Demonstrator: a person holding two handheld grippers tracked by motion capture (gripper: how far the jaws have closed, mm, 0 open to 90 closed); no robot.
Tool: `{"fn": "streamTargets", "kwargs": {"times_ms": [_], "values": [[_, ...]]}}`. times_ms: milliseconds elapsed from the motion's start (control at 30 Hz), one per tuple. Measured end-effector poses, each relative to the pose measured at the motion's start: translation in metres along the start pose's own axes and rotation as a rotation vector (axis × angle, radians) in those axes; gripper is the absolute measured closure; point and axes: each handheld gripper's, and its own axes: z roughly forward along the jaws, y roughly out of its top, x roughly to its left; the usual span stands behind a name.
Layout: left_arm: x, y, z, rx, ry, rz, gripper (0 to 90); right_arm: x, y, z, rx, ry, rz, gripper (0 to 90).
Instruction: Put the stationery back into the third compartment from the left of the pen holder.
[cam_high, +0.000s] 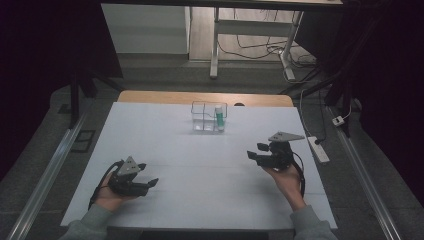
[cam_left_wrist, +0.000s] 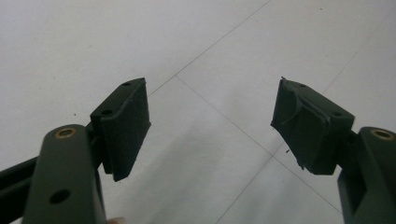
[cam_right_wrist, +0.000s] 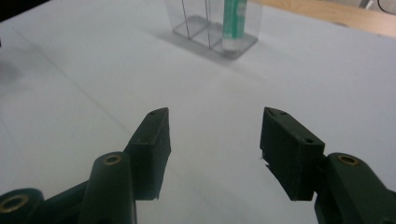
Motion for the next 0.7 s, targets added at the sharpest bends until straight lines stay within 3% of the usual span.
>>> {"fn": "streamTargets", "kwargs": {"times_ms": [333,700], "values": [[0.001,0.000,0.001,0.004,0.003,-0.004,26.8,-0.001,-0.042,-0.025,0.023,0.016,0.005,40.8],[0.002,0.000,0.000,-0.004,-0.003,-0.014,26.8,-0.006,-0.056,-0.033,0.025,0.017,-0.008,39.2]]}}
